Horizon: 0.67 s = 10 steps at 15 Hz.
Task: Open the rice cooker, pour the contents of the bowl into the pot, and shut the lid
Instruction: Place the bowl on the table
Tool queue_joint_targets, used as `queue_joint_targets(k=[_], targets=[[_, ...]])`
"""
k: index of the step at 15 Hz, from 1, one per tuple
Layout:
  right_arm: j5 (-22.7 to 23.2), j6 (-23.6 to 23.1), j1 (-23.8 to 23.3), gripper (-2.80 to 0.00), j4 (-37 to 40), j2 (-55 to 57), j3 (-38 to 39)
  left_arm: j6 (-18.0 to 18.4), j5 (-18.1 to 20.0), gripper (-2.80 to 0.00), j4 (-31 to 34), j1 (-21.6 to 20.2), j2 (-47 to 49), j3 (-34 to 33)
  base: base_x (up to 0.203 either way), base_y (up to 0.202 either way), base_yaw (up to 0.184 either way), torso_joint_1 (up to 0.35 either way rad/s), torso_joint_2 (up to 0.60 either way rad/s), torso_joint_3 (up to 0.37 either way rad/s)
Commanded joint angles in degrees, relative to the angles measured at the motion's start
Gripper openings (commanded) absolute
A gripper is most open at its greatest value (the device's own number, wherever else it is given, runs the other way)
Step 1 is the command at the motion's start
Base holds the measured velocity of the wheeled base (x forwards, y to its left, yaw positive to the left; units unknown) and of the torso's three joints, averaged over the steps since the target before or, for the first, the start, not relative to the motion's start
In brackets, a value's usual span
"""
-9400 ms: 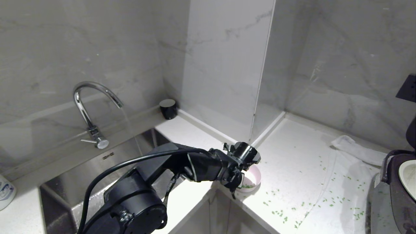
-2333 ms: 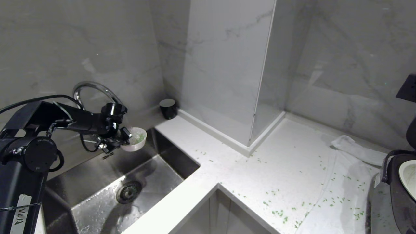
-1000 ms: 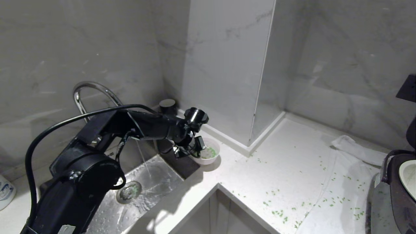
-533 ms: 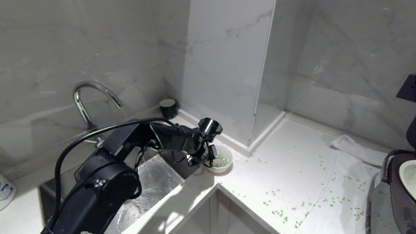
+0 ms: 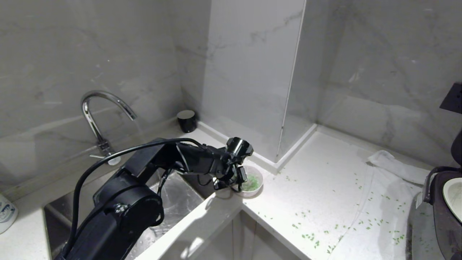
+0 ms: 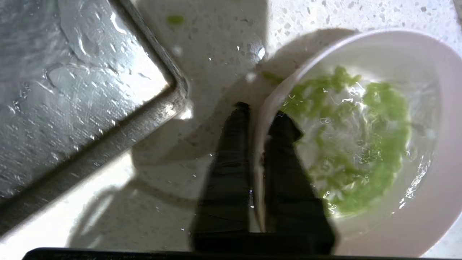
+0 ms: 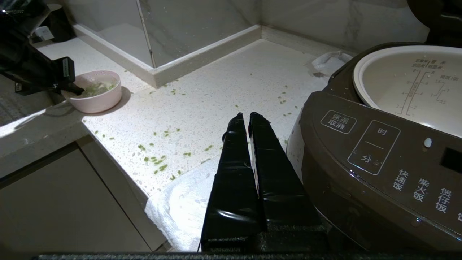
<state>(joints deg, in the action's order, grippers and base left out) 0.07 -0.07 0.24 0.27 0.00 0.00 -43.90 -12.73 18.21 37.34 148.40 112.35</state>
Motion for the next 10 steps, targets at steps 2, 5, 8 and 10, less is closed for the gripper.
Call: queue_joint_targets(k=[2, 5, 8, 10], targets=[[0.0, 0.0, 0.0, -2.8, 0.0, -0.1, 0.1, -0.3, -0.4, 0.0, -0.8, 0.1, -0.1, 0.0, 0.0, 0.0, 0.0, 0.0, 0.0, 0.0], [0.0, 0.0, 0.0, -2.8, 0.0, -0.1, 0.1, -0.9, -0.5, 0.0, -0.8, -0.5, -1.5, 0.0, 0.0, 0.0, 0.0, 0.0, 0.0, 0.0], [0.0, 0.0, 0.0, -2.8, 0.0, -0.1, 0.1, -1.4, -0.5, 0.0, 1.1, -2.4, -4.7, -0.1, 0.0, 0.0, 0.0, 0.0, 0.0, 0.0], [0.0, 0.0, 0.0, -2.8, 0.0, 0.0, 0.1, -1.8, -0.5, 0.0, 3.5, -3.8, -7.5, -0.3, 0.0, 0.0, 0.0, 0.0, 0.0, 0.0]])
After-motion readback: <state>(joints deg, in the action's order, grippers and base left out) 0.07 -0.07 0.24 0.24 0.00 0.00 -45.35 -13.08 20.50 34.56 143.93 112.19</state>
